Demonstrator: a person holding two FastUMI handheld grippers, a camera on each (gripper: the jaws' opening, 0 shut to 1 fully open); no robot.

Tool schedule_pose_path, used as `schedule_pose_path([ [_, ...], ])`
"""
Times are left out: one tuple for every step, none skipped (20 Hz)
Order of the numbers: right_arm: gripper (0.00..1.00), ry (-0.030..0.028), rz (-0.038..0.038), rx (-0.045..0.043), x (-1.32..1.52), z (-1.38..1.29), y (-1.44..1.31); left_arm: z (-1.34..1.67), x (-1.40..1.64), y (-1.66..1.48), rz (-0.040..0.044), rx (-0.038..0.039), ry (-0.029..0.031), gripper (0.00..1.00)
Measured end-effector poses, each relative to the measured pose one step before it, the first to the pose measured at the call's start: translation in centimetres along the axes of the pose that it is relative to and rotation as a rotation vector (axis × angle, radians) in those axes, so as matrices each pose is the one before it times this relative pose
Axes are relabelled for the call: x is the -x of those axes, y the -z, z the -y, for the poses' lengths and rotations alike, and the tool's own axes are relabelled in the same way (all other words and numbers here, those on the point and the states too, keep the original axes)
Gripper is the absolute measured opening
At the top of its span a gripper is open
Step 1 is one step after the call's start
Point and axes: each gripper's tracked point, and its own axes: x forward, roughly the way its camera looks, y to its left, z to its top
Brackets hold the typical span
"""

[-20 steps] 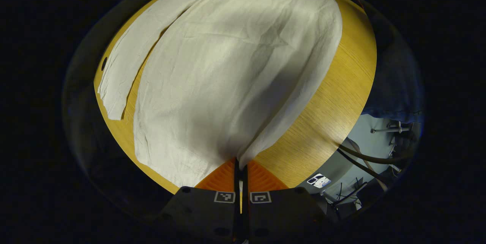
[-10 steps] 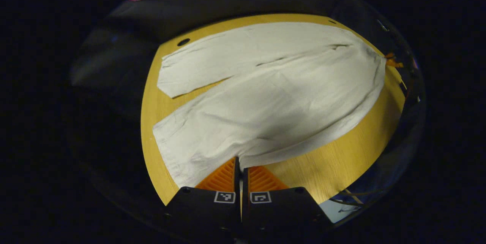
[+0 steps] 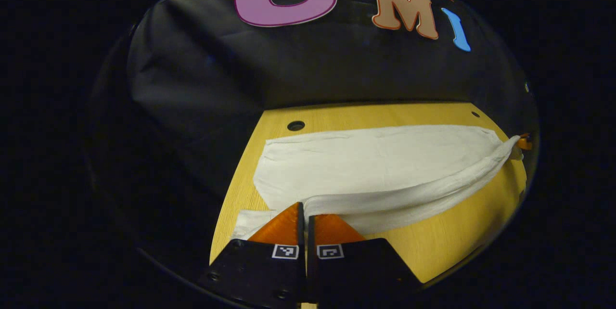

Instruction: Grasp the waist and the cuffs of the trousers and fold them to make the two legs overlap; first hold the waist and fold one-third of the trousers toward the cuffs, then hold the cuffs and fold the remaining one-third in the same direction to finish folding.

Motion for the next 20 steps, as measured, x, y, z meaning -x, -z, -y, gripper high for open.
schedule_pose_path([
  [0.08, 0.01716, 0.01756, -0.00426, -0.863, 0.284, -1.416, 0.417, -0.378, -1.617, 0.01831, 0.03099, 0.00724, 0.00],
  [0.08, 0.00862, 0.02616, -0.01876, -0.819, -0.035, -1.372, 0.967, 1.905, -2.647, 0.02560, 0.03471, 0.01204, 0.00],
  [0.08, 0.00863, 0.01601, -0.01824, -0.992, -0.246, -0.983, 0.288, -1.582, -1.256, 0.02220, 0.02502, 0.00720, 0.00],
  [0.07, 0.00643, 0.01057, -0.00456, -0.950, -0.116, -1.026, 0.021, -2.423, -0.293, 0.01329, 0.01293, -0.00302, 0.00],
  [0.07, 0.01248, 0.01531, 0.00322, -1.276, -0.030, -0.795, -0.013, -1.680, -0.420, 0.00848, 0.00979, -0.00351, 0.00],
  [0.05, -0.00039, 0.00376, 0.00133, -1.187, -0.423, -0.368, 0.142, -1.892, -0.063, 0.00031, 0.00402, -0.00287, 0.00],
  [0.05, -0.00019, -0.00317, -0.00399, -1.216, -0.411, -0.117, -0.032, -1.835, -0.054, -0.00525, -0.00173, -0.00150, 0.00],
  [0.05, -0.00204, 0.00406, -0.00832, -1.177, -0.418, -0.261, -0.245, -1.987, 0.451, -0.00537, -0.00758, -0.00892, 0.00],
  [0.07, -0.00347, -0.00100, -0.01167, -1.344, -0.473, -0.178, -0.102, -1.501, 0.029, -0.00377, -0.00722, -0.00918, 0.00],
  [0.06, -0.01153, -0.00640, -0.01593, -1.196, -0.447, 0.090, -0.008, -1.324, 0.157, -0.00164, -0.00423, -0.00722, 0.00],
  [0.06, -0.00879, -0.00957, -0.01835, -1.131, -0.384, 0.355, 0.061, -1.235, 0.193, -0.00870, -0.00763, -0.00630, 0.00],
  [0.07, -0.01255, -0.02303, -0.01541, -1.193, -0.366, 0.681, -0.030, -1.061, 0.323, -0.00929, -0.01025, -0.01692, 0.00],
  [0.06, -0.00836, -0.01641, -0.02066, -1.023, -0.179, 0.583, 0.015, -1.098, 0.658, -0.01131, -0.00454, -0.00436, 0.00],
  [0.07, -0.01421, -0.01881, -0.02503, -0.587, -0.070, 0.530, 0.053, -0.434, 0.445, -0.00572, -0.00317, -0.00602, 0.00],
  [0.08, -0.01168, -0.01438, -0.02347, -0.780, -0.054, 0.384, -0.051, -0.420, 0.355, -0.00861, -0.00462, -0.00388, 0.00],
  [0.10, -0.00624, -0.00443, -0.01774, -0.393, 0.057, 0.061, -0.260, -0.308, 0.164, -0.00141, -0.00682, -0.01331, 0.00],
  [0.13, -0.00836, 0.00619, -0.01304, -0.219, 0.022, -0.119, -0.065, -0.173, -0.148, 0.00429, -0.00663, -0.00621, 0.00],
  [0.19, -0.00170, 0.00534, -0.01542, 0.059, 0.019, -0.385, -0.097, -0.335, -0.129, 0.00971, -0.00062, -0.00126, 0.00],
  [0.25, -0.00493, 0.00330, -0.01819, 0.267, -0.055, -0.139, 0.028, -0.175, -0.200, 0.01263, 0.00905, 0.00040, 0.05],
  [0.50, -0.01917, 0.00124, -0.02375, 0.298, -0.337, -0.327, -0.129, 0.401, -0.189, 0.00481, 0.01009, -0.00577, 0.11],
])
